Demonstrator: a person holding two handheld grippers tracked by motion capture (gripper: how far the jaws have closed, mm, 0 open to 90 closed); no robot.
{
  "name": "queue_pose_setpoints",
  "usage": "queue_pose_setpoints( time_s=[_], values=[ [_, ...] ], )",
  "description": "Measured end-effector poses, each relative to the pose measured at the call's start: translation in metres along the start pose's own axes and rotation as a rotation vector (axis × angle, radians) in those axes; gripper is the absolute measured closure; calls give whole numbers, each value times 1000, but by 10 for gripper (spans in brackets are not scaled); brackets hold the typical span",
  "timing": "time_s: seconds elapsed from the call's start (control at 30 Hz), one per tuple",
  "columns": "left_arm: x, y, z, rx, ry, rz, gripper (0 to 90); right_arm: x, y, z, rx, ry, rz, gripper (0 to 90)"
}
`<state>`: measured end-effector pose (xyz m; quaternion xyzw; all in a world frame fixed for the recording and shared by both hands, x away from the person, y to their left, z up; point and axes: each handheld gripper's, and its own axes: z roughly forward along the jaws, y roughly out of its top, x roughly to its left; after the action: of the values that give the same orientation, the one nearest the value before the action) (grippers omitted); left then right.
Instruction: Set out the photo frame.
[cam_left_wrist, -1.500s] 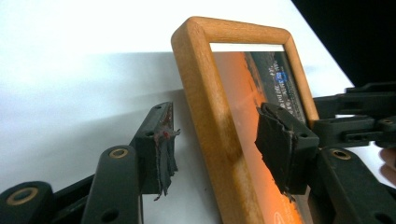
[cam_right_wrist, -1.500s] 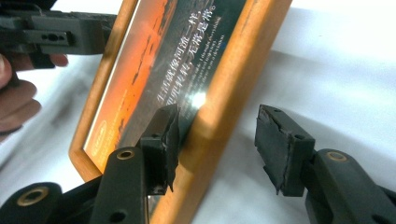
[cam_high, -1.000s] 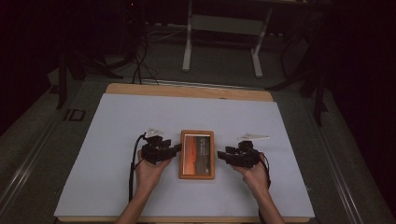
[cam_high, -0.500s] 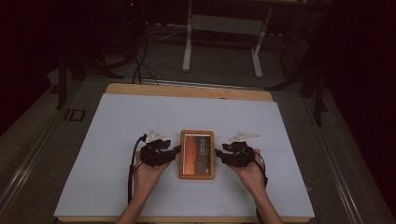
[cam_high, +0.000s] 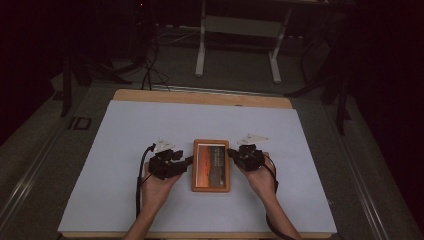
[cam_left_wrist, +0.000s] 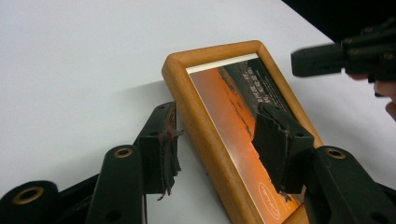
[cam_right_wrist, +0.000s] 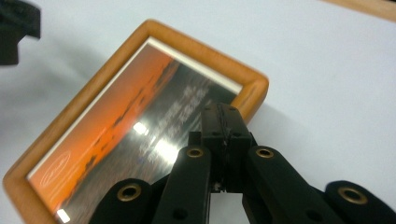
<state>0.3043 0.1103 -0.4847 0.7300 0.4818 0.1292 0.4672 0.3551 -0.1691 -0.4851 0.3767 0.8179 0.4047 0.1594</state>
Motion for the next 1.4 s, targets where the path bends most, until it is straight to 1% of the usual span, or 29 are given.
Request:
queue_pose_setpoints(
  time_s=[0.07,0.27,0.43,0.53,0.63,0.77,0.97,1.13,1.4],
  values=[
    [0,0,-1,1,2,3,498,0,5,2,-11,-6,-9,900],
    [0,1,-3,16,6,15,512,1,15,13,-16,-27,-26,900],
    [-1,1,-4,5,14,40,513,0,19,21,-21,-40,-39,900],
    [-2,1,-5,-1,20,48,513,-1,20,23,-25,-47,-36,900],
    [-2,1,-6,-9,24,55,511,-1,19,27,-27,-53,-44,900],
    [-2,1,-5,-7,28,54,500,-2,17,32,-15,-71,-44,900],
    [-3,1,-5,-9,25,53,491,-3,17,33,-14,-63,-43,900],
    [-3,1,-6,-19,23,49,485,-4,16,34,-12,-66,-44,900],
    [-4,2,-8,-31,19,42,474,-11,12,34,0,-81,-10,900]
  ],
)
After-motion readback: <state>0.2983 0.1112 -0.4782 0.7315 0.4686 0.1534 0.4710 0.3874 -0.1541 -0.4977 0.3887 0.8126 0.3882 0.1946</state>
